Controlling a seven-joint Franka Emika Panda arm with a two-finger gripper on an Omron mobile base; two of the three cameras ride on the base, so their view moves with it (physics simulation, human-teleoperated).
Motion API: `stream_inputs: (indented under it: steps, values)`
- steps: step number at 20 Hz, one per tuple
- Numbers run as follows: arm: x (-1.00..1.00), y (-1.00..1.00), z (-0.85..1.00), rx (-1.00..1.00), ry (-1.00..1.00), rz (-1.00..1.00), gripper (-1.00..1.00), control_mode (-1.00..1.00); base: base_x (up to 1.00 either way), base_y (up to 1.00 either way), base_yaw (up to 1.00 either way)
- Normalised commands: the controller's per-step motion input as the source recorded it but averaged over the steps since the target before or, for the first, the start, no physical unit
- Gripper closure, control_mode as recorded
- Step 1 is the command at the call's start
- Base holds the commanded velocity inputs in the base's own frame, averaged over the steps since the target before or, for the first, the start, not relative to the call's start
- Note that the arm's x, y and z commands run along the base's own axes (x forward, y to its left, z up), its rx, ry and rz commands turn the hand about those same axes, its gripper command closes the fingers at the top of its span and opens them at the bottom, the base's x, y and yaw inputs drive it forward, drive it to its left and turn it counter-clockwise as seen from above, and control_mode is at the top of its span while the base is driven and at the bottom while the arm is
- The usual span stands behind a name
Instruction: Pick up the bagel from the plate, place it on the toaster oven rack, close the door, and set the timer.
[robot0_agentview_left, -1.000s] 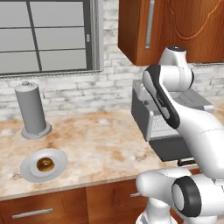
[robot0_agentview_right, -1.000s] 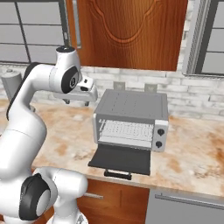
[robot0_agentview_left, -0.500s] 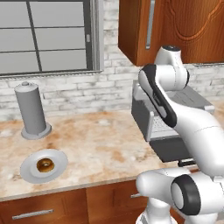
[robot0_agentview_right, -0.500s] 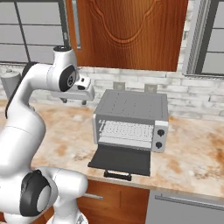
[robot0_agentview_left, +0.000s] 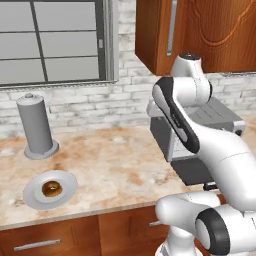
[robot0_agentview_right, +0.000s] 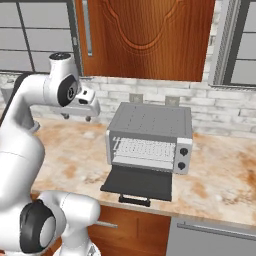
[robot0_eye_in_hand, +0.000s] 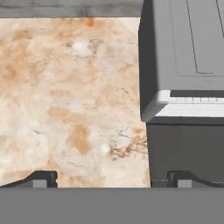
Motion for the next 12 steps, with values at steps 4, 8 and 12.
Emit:
stream_inputs:
  steps: [4,8,12]
  values:
    - [-0.36,-0.56,-0.01,0.15,-0.09,-0.04,-1.0,-1.0,0.0,0.0,0.0]
    - [-0.09,-0.54,-0.04,0.22,-0.04,0.0,-1.0,-1.0,0.0,0.0,0.0]
    - [0.0,-0.57,-0.08,0.24,0.0,0.0,-1.0,-1.0,0.0,0.0,0.0]
